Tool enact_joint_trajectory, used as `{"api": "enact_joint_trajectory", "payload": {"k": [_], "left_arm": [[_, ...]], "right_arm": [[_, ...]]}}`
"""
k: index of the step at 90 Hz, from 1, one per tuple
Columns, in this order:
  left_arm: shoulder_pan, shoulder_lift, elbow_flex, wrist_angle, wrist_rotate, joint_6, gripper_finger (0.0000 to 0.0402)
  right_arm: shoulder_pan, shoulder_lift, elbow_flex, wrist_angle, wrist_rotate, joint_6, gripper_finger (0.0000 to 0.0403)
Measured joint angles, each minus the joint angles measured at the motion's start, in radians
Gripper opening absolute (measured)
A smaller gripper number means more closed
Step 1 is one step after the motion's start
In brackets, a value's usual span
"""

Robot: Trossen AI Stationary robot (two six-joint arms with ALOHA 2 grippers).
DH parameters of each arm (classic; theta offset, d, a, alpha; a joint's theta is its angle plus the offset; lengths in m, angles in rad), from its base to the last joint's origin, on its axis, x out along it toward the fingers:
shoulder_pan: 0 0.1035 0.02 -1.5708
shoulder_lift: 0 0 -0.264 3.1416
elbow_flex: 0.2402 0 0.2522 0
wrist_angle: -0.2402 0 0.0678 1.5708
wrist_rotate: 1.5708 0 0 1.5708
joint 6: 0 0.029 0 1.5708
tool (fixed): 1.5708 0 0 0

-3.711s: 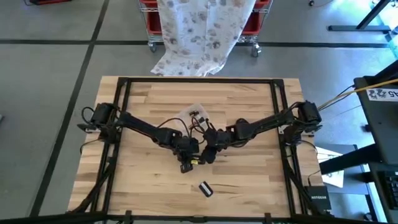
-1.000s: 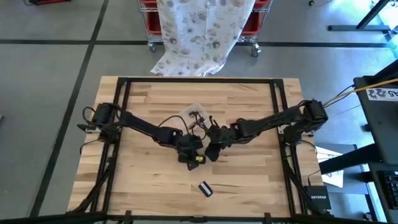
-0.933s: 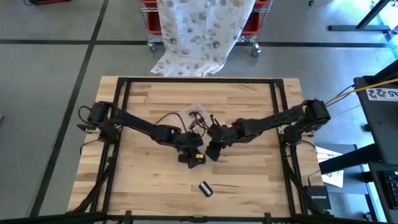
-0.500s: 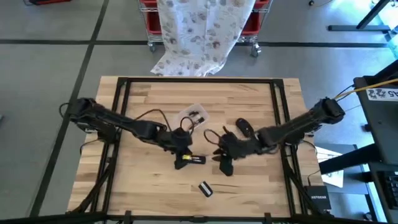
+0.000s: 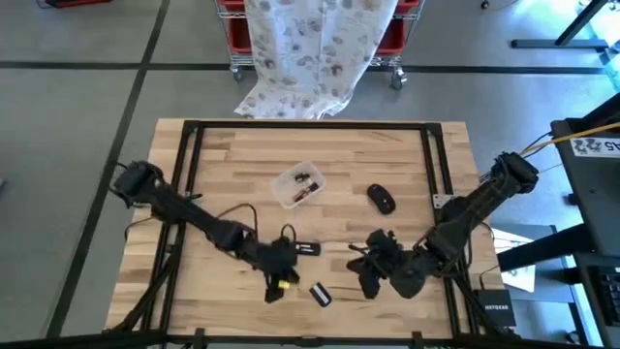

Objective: Insert battery
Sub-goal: Close the remote lid on the remote

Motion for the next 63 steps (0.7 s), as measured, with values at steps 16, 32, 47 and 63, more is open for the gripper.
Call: {"api": "enact_joint_trajectory", "payload": {"k": [16,32,47,63], "left_arm": [[-0.024,0.156,0.000,0.123,0.031,-0.092,0.0100],[-0.024,0.241,0.000,0.140,0.068,-0.213,0.0113],[-0.024,0.258,0.001,0.174,0.023,-0.197,0.0113],[-0.024,0.262,0.001,0.181,-0.045,-0.108,0.0113]], "right_arm": [[-0.001,0.047,0.001,0.065,-0.113,0.115,0.0021],[0.025,0.186,0.001,0.165,-0.215,0.148,0.0021],[0.040,0.353,0.000,0.290,-0.340,0.237,0.0021],[0.036,0.493,-0.001,0.460,-0.361,0.290,0.0021]]}}
